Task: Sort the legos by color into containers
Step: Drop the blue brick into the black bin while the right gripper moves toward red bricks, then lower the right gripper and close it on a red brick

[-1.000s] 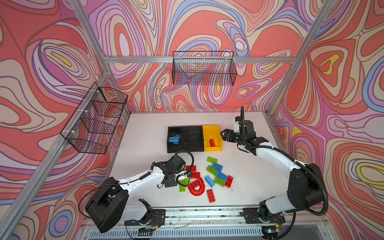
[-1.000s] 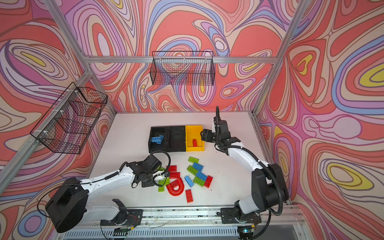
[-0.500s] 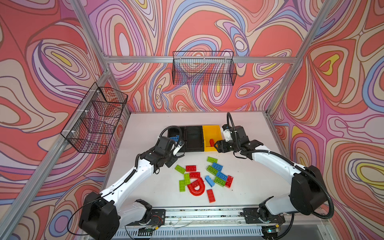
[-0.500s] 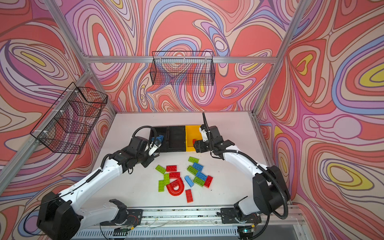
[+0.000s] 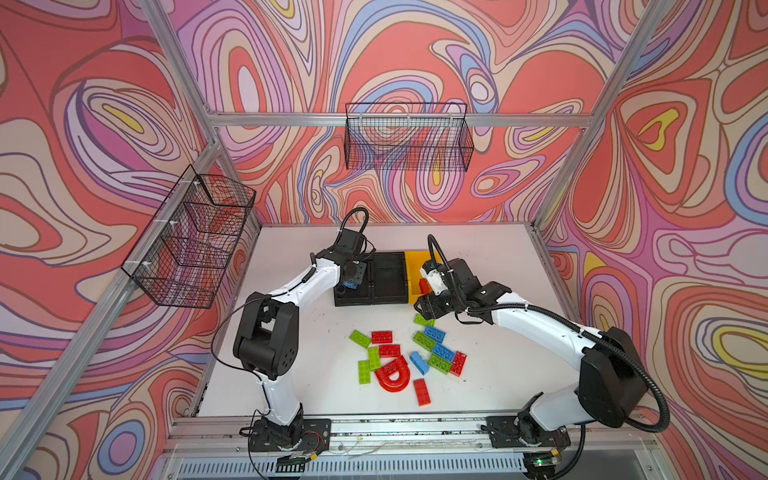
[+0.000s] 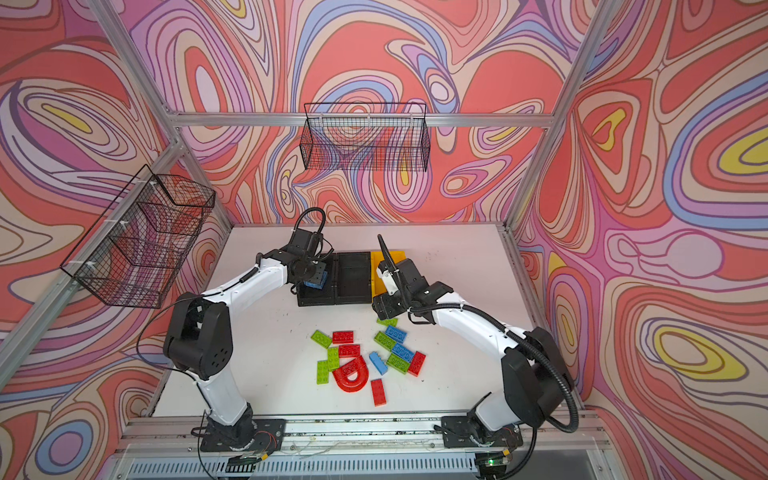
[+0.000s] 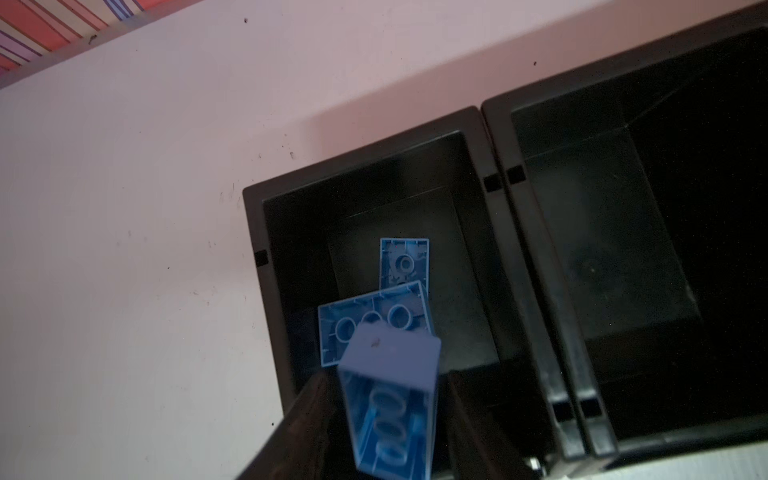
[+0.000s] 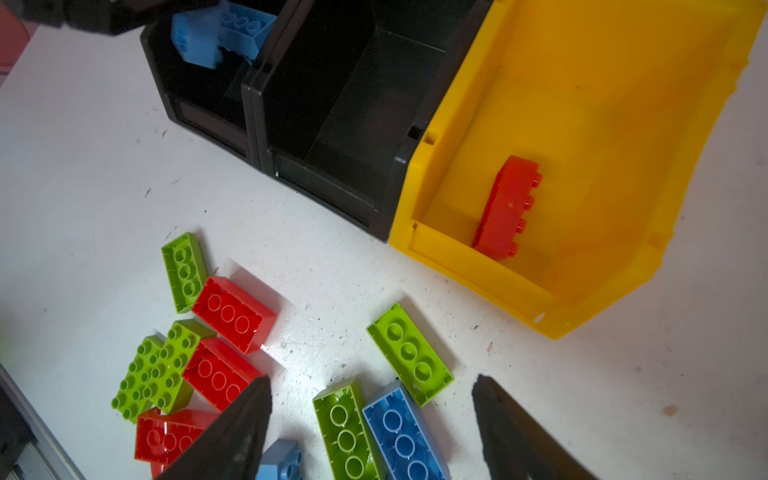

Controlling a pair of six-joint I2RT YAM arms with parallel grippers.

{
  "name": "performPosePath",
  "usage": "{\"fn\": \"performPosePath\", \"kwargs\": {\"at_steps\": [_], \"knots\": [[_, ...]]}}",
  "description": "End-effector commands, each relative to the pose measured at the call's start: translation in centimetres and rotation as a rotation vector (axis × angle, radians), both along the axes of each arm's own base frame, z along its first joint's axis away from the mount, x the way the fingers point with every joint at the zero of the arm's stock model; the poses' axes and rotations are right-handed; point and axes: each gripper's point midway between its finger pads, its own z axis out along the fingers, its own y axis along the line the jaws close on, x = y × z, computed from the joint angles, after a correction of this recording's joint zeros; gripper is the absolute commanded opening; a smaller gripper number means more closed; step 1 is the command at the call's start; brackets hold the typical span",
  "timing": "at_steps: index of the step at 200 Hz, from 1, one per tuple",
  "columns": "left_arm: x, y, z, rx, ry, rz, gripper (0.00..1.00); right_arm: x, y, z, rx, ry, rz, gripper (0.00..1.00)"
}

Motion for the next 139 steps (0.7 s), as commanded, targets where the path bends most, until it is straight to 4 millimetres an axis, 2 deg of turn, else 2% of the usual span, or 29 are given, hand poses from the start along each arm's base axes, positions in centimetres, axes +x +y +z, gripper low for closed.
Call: {"fn": "performPosePath", "kwargs": {"at_steps": [1,28,57,100,112,118,139], "knots": [[0.4,0.5,0.6,-0.002,-0.01,0.061,0.69,-1.3,-0.8,-2.1,-0.121,0.048,0.024,0.81],[0.5,0.8,1.3,-0.021,-0.028,0.066,0.77,-2.0,-0.3,-3.2,-0.143,0.084,0.048,0.8],[0.0,1.7,4.2,-0.054,-0.081,0.069,0.77,-2.8,1.8,-3.8,-0.17,0.094,0.126,0.79],[-2.2,4.9,8.9,-0.116,-0.174,0.074,0.76,-4.7,4.6,-6.1,-0.304,0.107,0.284,0.76],[-3.1,5.9,9.5,-0.116,-0.201,0.076,0.76,-4.8,5.9,-5.7,-0.31,0.079,0.325,0.75],[-3.5,6.3,9.9,-0.121,-0.22,0.08,0.76,-4.9,6.5,-6.5,-0.323,0.09,0.345,0.75],[-4.8,7.8,10.1,-0.149,-0.269,0.117,0.76,-4.8,9.0,-6.5,-0.32,0.058,0.412,0.75]]}}
